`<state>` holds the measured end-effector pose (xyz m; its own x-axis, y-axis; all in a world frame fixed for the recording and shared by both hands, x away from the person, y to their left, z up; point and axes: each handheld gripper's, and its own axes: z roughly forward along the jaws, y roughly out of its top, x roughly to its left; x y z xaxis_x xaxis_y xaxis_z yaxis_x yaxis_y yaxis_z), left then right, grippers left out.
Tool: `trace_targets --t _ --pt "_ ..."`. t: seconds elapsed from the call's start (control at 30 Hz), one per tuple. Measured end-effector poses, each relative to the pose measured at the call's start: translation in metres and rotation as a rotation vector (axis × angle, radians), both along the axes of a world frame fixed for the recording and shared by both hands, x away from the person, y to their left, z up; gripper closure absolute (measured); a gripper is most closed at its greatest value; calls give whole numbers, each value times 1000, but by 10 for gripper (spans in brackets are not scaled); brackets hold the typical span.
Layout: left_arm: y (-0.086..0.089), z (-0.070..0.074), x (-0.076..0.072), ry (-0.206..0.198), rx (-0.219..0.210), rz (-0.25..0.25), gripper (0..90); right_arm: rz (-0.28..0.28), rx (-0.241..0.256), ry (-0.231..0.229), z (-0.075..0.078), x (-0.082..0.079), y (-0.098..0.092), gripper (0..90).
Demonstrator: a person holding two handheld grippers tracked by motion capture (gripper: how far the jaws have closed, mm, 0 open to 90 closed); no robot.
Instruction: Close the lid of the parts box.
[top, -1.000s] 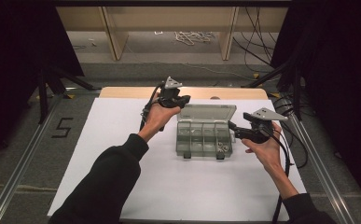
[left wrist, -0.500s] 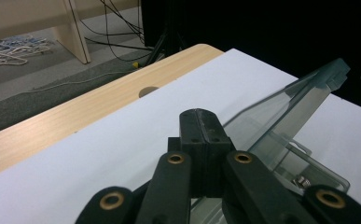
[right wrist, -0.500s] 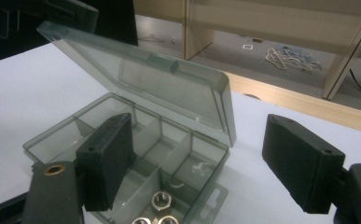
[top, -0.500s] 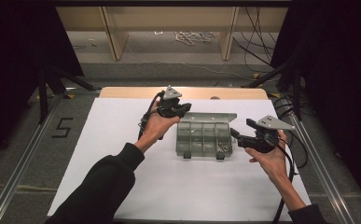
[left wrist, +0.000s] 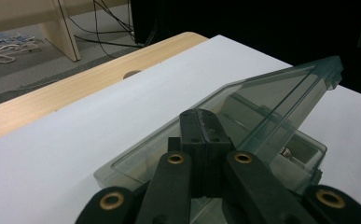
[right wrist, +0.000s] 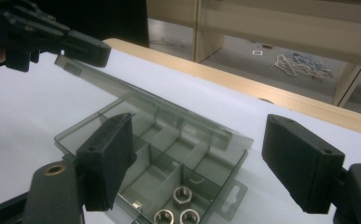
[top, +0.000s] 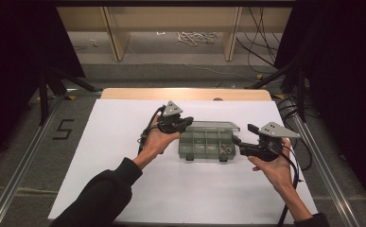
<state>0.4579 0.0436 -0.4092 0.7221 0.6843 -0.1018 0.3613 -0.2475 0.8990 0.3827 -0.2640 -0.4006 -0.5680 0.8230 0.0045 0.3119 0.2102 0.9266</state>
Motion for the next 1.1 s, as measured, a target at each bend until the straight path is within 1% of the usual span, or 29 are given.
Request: trace_targets --t 0.07,0.1,0.13,0.17,0.2,0.23,0.27,0.33,0.37,0.4,0.43,0.47,0.5,0.57,0.6,0.63,0.67,0.73,0.77,0.8,0.83,0.87,0.97,1.0,1.03,1.07,1.1 --pt "1 -3 -3 -3 -3 -1 897 -2 -9 -30 0 1 0 266" --pt "2 -4 -4 -5 -2 -2 897 4 -4 -11 1 0 1 267" --pt "3 -6 -5 -5 -6 -1 897 16 10 -5 1 -1 2 272" --pt "3 -7 -7 -4 -11 -3 897 14 -2 -8 1 -1 1 282" --pt "4 -9 -8 -6 -11 -4 897 17 -12 -23 1 0 1 291" --pt "4 -10 -10 -6 -18 -7 897 17 -10 -22 1 0 1 299" --pt "5 -11 -11 -9 -20 -9 897 20 -3 -1 0 -1 2 317" --pt "6 -13 -14 -6 -16 -10 897 34 -7 -11 -1 1 2 343" --pt "7 -14 -15 -9 -18 -13 897 35 -6 13 -2 1 2 359" --pt "8 -15 -17 -15 -19 -13 897 45 7 9 -3 2 3 379" --pt "9 -16 -18 -13 -21 -20 897 44 -5 -4 -4 2 2 392" --pt "9 -17 -19 -11 -22 -17 897 45 1 18 -4 2 4 401" --pt "10 -18 -20 -10 -26 -20 897 48 -17 -1 -5 3 3 415" --pt "11 -20 -22 -3 -24 -22 897 59 -17 33 -7 3 5 445" --pt "12 -20 -23 -5 -19 -26 897 65 -29 20 -8 5 5 465" --pt "12 -21 -24 -7 -18 -25 897 76 -25 33 -9 4 6 487" --pt "12 -22 -25 -6 -17 -28 897 79 -37 31 -9 4 7 501" --pt "13 -23 -27 -2 -14 -32 897 88 -43 34 -11 4 8 561" --pt "13 -24 -28 -3 -18 -36 897 100 -54 26 -11 5 8 578" --pt "13 -25 -29 -3 -9 -37 897 102 -49 20 -13 6 10 605" --pt "13 -26 -30 -2 -14 -39 897 102 -81 37 -12 4 9 634" --pt "13 -27 -30 2 -8 -42 897 113 -69 32 -14 6 10 654" --pt "13 -29 -33 7 -6 -47 897 132 -64 42 -17 7 10 717" --pt "13 -30 -34 5 -13 -48 897 139 -61 52 -17 7 10 741" --pt "13 -31 -34 8 -2 -52 897 151 -56 56 -18 7 10 765" --pt "13 -31 -35 10 -5 -52 897 152 -76 59 -18 6 10 782" --pt "13 -32 -35 9 -2 -56 897 167 -72 55 -19 7 11 799"
